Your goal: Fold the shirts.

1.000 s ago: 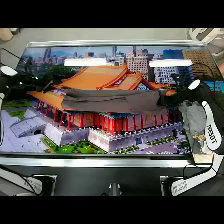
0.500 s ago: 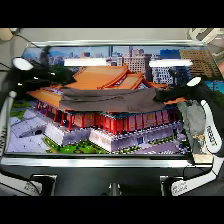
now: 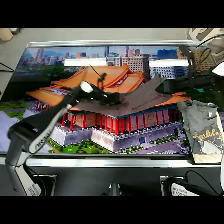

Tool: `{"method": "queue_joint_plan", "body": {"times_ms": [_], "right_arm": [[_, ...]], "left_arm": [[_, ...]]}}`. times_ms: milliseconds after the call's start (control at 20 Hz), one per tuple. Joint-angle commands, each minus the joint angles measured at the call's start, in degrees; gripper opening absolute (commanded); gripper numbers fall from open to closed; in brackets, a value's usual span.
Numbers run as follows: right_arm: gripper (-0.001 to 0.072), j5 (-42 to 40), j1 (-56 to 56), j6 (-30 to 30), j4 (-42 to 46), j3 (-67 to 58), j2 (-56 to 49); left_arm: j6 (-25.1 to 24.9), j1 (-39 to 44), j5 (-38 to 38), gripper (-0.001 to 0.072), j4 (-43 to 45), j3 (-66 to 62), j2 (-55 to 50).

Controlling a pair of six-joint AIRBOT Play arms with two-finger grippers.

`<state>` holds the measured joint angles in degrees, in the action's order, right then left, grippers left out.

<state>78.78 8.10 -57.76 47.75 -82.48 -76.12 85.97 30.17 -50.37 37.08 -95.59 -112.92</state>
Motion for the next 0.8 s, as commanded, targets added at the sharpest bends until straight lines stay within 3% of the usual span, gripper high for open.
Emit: {"method": "queue_joint_plan", "body": {"times_ms": [0,150,250,300,500,650,700,750], "right_arm": [[0.0016,3.80,-0.15,-1.16,0.33,-0.07,5.01],[0.0016,1.05,-0.17,-1.40,-0.11,-0.07,4.81],[0.0016,-3.23,-1.68,-1.36,-1.81,-0.07,4.15],[0.0016,-5.90,-3.93,-1.36,-1.79,-0.07,3.43],[0.0017,-17.92,-17.70,-0.81,-3.72,-0.07,-4.22],[0.0018,-27.65,-27.34,2.80,-11.69,-0.07,-14.60],[0.0046,-30.60,-29.73,4.85,-15.98,-0.09,-18.27],[0.0263,-33.07,-31.58,8.11,-21.66,-0.13,-21.68]], "left_arm": [[0.61,6.54,5.88,0.0025,-10.36,-0.07,-4.22],[0.15,7.32,6.32,0.0024,-14.19,-0.07,-5.68],[-4.42,3.69,4.74,0.0021,-12.24,-0.04,-3.26],[-4.74,0.76,3.52,0.0022,-6.73,-0.04,-0.90],[3.28,-14.14,-4.20,0.0022,19.23,-0.04,12.35],[3.21,-24.33,-8.44,0.0022,22.75,-0.04,24.37],[3.15,-26.32,-9.27,0.0022,22.77,-0.04,27.89],[2.84,-27.76,-9.92,0.0022,22.77,-0.04,31.41]]}}
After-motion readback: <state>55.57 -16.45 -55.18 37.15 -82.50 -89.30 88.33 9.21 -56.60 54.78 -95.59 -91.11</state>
